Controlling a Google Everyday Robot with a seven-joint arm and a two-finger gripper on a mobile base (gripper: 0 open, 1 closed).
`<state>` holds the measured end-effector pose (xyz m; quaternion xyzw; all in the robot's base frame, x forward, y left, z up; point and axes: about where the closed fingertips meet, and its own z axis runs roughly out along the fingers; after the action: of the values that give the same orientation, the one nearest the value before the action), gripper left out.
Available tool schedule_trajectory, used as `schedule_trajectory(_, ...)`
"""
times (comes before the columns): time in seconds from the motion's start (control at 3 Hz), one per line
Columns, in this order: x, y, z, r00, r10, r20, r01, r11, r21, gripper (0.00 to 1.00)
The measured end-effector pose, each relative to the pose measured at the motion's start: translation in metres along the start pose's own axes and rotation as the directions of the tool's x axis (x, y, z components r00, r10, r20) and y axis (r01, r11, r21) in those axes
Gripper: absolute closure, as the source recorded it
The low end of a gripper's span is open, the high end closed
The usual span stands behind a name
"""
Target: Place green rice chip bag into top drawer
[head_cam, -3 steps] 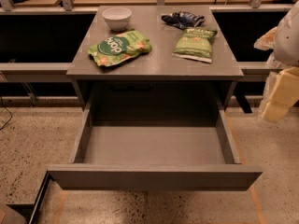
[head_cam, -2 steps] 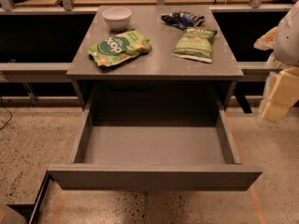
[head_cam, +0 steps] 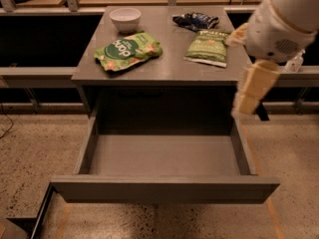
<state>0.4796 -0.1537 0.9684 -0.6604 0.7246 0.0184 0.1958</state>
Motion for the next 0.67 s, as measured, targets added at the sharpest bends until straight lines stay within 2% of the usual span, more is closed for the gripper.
schedule_trajectory(0.33, -0.0570, -0.0225, 0.0148, 0.990, -0.110, 0.091, 0.112, 0.9934, -0.022, 0.00)
schedule_trajectory(0.67, -0.0570, -0.0225, 0.0148, 0.990, -0.110, 0.091, 0.112, 0.9934, -0.022, 0.00)
